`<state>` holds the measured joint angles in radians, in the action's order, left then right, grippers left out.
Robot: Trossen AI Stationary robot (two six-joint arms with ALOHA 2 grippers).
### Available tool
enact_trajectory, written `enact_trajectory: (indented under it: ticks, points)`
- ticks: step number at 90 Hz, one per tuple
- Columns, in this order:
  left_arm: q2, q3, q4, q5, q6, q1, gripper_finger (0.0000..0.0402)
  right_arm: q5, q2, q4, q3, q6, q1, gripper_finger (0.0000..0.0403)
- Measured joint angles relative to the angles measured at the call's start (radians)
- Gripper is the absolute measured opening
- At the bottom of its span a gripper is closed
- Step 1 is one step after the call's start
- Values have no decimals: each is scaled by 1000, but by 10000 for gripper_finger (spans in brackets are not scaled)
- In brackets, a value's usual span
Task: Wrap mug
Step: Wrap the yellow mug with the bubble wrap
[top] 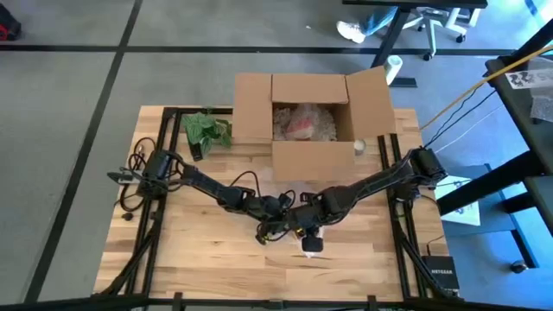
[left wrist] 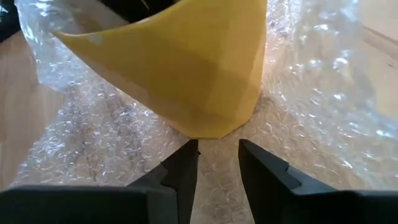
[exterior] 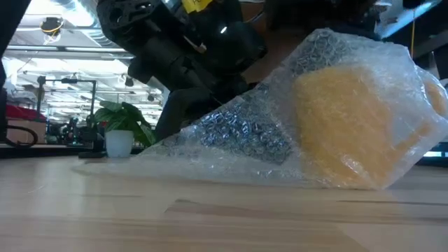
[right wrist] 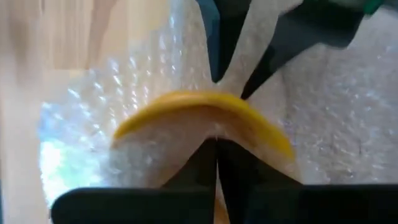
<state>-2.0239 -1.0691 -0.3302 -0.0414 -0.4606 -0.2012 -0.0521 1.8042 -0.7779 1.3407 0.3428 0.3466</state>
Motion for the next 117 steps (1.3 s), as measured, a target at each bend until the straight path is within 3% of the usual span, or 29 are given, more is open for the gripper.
enact_trajectory:
  ticks: [35, 76, 99, 117]
  points:
    - [0, 0, 7, 0, 0, 0, 100, 79, -9, -227, 147, 47, 57, 0]
    - [0, 0, 6, 0, 0, 0, 100, 78, -1, -95, 169, 125, 186, 0]
    - [0, 0, 5, 0, 0, -2, 100, 86, 32, -106, 167, 95, 159, 0]
    - [0, 0, 6, -7, 0, -3, 100, 85, 31, -111, 91, 95, 116, 0]
